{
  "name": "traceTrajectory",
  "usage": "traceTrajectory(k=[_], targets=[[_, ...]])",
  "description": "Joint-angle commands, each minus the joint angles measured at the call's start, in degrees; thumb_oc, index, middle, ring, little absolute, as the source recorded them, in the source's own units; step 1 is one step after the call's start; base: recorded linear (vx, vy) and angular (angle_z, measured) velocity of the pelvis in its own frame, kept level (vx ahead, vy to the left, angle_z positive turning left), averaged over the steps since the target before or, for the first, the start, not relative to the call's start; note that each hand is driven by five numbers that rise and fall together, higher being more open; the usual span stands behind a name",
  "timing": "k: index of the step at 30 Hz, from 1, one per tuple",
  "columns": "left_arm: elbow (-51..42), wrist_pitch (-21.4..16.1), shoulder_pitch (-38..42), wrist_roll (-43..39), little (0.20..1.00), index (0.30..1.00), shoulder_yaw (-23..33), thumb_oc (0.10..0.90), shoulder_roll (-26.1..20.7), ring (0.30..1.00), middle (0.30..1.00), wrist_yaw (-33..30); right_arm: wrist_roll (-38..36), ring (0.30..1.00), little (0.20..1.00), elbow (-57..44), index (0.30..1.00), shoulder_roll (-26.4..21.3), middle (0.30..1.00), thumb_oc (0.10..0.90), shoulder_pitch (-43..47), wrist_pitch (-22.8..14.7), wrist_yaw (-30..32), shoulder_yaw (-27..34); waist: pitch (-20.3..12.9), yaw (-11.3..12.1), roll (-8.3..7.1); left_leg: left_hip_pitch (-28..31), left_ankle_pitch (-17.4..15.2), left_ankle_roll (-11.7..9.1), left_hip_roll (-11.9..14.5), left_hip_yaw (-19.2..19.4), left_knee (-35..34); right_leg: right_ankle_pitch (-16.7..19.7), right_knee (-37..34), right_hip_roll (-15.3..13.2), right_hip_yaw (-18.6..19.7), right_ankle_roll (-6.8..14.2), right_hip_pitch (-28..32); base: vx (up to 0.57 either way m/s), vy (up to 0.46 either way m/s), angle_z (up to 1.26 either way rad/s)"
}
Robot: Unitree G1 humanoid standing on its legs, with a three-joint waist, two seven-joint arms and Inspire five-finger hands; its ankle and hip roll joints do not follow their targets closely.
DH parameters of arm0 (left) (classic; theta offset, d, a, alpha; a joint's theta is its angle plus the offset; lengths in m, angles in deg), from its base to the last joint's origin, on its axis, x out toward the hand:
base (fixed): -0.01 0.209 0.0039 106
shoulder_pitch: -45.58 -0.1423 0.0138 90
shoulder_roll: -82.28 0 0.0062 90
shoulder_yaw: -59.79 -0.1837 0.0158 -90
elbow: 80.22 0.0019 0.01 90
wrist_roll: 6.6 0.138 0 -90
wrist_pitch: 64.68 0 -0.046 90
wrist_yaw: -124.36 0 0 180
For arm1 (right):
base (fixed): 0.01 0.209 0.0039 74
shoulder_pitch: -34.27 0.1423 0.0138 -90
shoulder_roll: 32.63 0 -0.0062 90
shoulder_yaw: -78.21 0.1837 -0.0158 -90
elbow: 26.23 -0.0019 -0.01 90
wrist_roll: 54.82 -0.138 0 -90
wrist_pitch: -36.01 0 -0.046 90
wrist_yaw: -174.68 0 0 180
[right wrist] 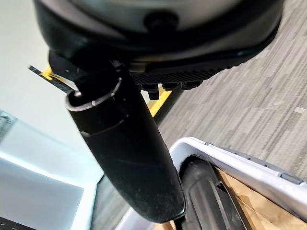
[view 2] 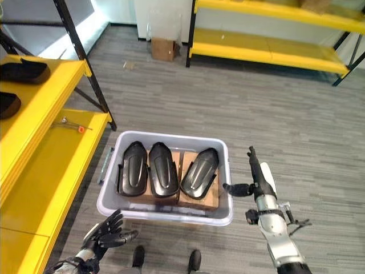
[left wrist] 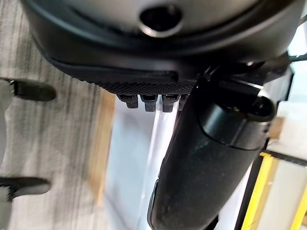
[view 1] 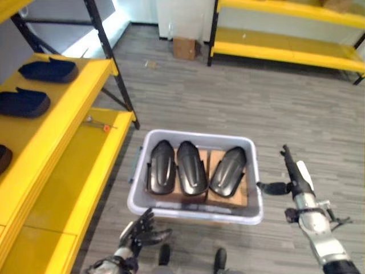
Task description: Move parts from the plastic box to the shelf.
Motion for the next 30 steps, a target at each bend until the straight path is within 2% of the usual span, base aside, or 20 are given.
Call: traceTrajectory(k=[1, 8, 13, 21, 30], targets=[[-3.2, -4.3, 5.5, -1.4, 1.000, 1.000, -2.2, 0.900, -1.6, 1.000, 1.000, -1.7, 3.0, 1.000, 1.000, 2.0, 1.000, -3.5, 1.000, 0.900, 13.4, -2.7, 5.9, -2.4, 3.5, 1.2, -0.02, -2.2, -4.0, 3.4, 0.1, 0.1, 4.5, -1.4, 5.5, -8.3, 1.5, 5.0, -2.3, -0.19, 0.037, 0.07], [-3.4, -5.1, 8.6, -1.9, 1.000, 1.000, -4.1, 0.900, -1.7, 1.000, 1.000, -3.8, 5.7, 1.000, 1.000, 6.5, 1.000, -2.2, 1.000, 0.900, 22.0, -0.8, 8.6, -7.7, 7.3, 1.5, 0.70, -7.1, -4.2, 3.6, -0.3, -0.1, 8.5, -1.2, 8.5, -9.3, 2.4, 4.7, -6.5, -0.10, 0.030, 0.09], [-3.7, -5.6, 10.4, -2.1, 1.000, 1.000, -4.8, 0.900, -1.5, 1.000, 1.000, -5.1, 13.8, 1.000, 1.000, 7.7, 1.000, -2.6, 1.000, 0.900, 27.6, 2.0, 9.7, -12.3, 9.6, 1.7, 0.61, -9.6, -4.3, 3.7, -0.5, 0.2, 10.3, -1.1, 9.7, -9.6, 3.4, 4.6, -9.1, -0.06, 0.028, -0.01], [-3.5, -6.2, 12.2, -1.3, 1.000, 1.000, -5.1, 0.900, -1.7, 1.000, 1.000, -6.0, 23.1, 1.000, 1.000, 6.8, 1.000, -3.6, 1.000, 0.900, 29.9, 4.2, 10.3, -15.8, 11.4, 1.8, 0.14, -11.8, -4.8, 3.7, -1.1, 0.1, 12.1, -1.0, 10.2, -9.8, 3.5, 4.5, -10.3, -0.02, 0.003, -0.02], [-3.9, -6.7, 13.1, -1.1, 1.000, 1.000, -5.0, 0.900, -2.0, 1.000, 1.000, -7.2, 26.7, 1.000, 1.000, 9.4, 1.000, -3.4, 1.000, 0.900, 31.5, 6.3, 11.6, -17.1, 12.5, 2.3, -0.13, -13.5, -5.1, 3.8, -1.4, -0.2, 13.4, -0.9, 10.6, -9.8, 3.6, 4.4, -11.3, 0.00, 0.000, 0.00]])
